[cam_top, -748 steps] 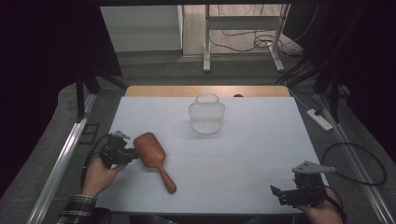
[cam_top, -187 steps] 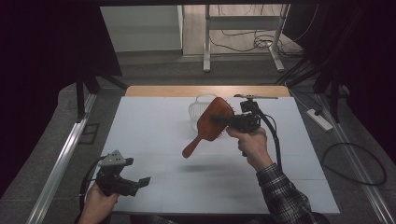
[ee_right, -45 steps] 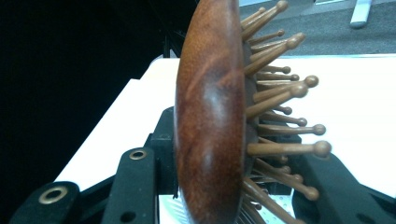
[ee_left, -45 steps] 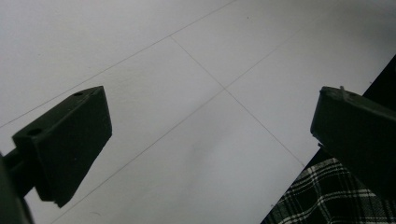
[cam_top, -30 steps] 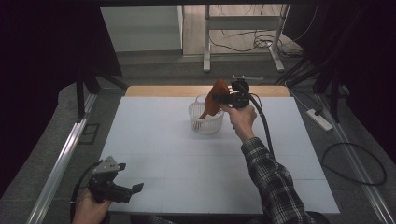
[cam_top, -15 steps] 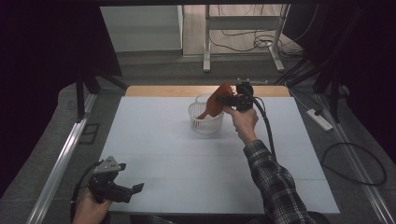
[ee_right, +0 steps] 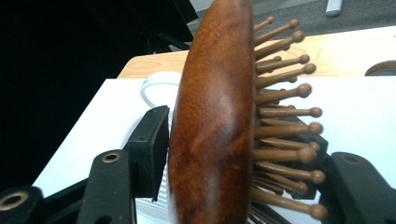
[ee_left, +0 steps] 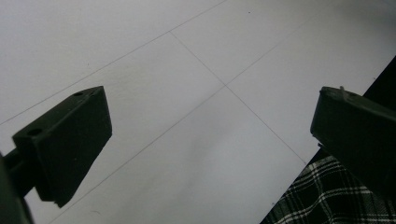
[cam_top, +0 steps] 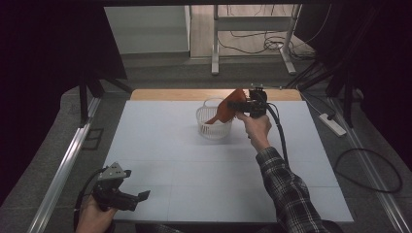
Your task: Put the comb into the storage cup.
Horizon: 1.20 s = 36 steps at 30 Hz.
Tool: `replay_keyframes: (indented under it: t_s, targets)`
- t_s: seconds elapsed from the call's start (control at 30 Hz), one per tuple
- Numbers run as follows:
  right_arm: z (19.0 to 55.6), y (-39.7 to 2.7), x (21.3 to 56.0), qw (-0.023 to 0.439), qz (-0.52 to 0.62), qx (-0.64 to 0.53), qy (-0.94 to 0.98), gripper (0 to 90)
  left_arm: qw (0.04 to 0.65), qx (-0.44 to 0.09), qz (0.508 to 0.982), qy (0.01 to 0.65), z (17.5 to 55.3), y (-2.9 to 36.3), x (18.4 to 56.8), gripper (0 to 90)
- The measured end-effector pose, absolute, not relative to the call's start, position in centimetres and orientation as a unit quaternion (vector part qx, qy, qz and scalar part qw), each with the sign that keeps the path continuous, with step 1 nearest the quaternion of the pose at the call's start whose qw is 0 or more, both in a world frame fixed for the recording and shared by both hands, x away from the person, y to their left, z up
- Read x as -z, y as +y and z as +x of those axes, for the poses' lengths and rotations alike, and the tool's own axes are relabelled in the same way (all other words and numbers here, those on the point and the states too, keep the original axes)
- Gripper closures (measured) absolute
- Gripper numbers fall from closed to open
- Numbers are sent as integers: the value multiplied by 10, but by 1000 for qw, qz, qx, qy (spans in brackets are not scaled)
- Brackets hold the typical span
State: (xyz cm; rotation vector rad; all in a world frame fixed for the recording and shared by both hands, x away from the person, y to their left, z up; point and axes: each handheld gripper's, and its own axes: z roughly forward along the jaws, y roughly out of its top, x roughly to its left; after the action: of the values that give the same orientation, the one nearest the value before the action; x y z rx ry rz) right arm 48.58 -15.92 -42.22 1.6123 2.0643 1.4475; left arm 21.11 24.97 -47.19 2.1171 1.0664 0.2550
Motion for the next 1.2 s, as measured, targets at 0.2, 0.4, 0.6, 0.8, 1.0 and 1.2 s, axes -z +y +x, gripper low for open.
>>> replay_keyframes:
  t_s: [0.2,0.4,0.6,0.8,1.0,1.2]
  targets:
    - [486,-161,425,81,539,-477,689,379,369,-100,825,416,211,249,472,0]
    - [486,-161,427,88,538,-467,696,325,368,-101,826,415,211,249,472,0]
    - [486,-160,429,89,532,-458,706,275,367,-101,826,416,211,249,472,0]
    - [485,-158,430,97,525,-452,715,234,368,-101,826,415,211,249,472,0]
    - [484,-158,428,109,518,-445,722,192,367,-101,826,415,211,249,472,0]
    - [483,-159,426,122,510,-437,731,170,368,-102,826,415,211,249,472,0]
